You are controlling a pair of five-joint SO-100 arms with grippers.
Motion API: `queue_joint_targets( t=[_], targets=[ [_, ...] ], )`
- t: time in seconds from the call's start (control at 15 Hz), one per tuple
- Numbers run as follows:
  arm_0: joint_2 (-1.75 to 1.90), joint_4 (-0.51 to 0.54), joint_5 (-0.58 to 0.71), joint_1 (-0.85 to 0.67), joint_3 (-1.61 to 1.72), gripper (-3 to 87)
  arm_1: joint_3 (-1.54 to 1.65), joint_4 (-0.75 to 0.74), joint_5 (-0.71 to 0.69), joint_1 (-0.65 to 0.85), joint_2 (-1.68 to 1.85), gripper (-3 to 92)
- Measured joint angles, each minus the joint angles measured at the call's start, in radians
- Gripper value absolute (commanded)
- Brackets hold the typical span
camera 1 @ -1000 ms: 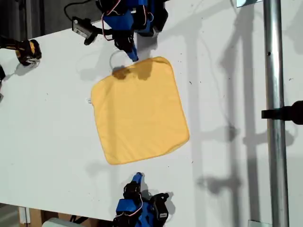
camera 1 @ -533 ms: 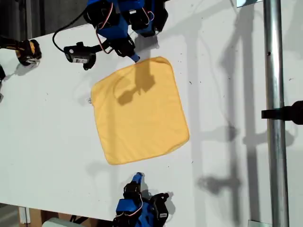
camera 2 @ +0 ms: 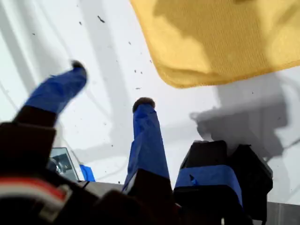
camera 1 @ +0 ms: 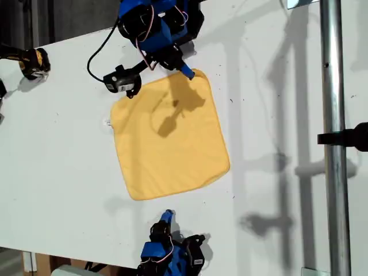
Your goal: Grasp corners of a towel and fold twice.
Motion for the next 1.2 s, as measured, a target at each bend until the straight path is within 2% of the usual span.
queue_joint_targets(
  t=[0.47, 0.8, 1.2],
  targets=[
    [0.0, 0.0, 0.0, 0.0, 0.0, -1.5, 0.152, -0.035, 0.012, 0.044, -0.046, 45.1],
    [0.0, 0.0, 0.009, 0.0, 0.0, -1.5, 0.394, -0.245, 0.078, 0.032, -0.046, 43.6],
    [0.0, 0.0, 0.009, 0.0, 0.0, -1.5, 0.644, -0.495, 0.087, 0.072, -0.046, 42.4]
  ],
)
